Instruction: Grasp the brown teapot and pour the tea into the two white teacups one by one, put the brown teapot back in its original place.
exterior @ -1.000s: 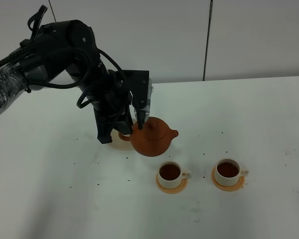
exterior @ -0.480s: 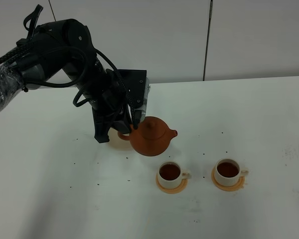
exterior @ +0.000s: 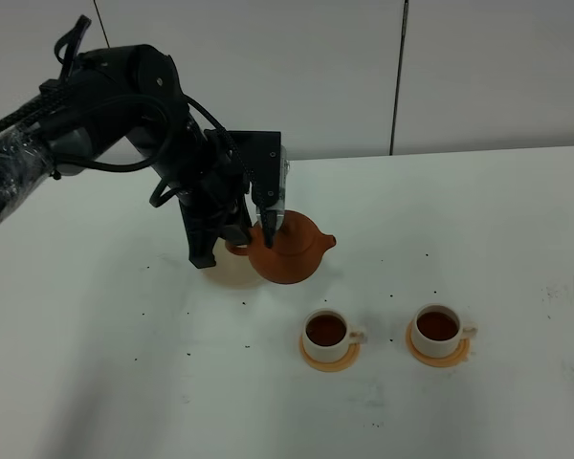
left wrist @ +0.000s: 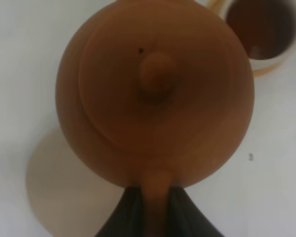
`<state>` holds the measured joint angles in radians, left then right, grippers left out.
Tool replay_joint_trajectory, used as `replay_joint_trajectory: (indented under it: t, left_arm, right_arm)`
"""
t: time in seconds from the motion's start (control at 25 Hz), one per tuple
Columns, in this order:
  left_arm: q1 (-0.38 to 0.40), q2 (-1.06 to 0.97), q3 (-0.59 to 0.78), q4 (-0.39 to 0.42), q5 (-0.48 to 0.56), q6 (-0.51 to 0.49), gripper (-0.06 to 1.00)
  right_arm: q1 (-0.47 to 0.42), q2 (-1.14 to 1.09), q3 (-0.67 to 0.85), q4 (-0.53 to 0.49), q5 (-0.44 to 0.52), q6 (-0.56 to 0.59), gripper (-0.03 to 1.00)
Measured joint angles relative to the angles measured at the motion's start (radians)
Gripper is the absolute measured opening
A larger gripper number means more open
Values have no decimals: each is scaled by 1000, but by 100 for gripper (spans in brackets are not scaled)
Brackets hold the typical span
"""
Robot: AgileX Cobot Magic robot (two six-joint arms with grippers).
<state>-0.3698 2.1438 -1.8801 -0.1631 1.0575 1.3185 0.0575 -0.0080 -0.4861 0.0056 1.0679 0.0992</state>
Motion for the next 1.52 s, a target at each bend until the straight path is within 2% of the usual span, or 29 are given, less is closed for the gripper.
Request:
replay_joint_trajectory:
  t: [0.48,0.88,1.52]
  left_arm:
    - [73,46,0,-27,-67,-68,18]
    - [128,59,0,8,-92,-118,18]
    - [129,114,0,44,-136,-146,18]
  right_arm:
    - [0,0,0,0,0,0,23]
    - [0,0,0,0,0,0,23]
    - [0,0,0,0,0,0,23]
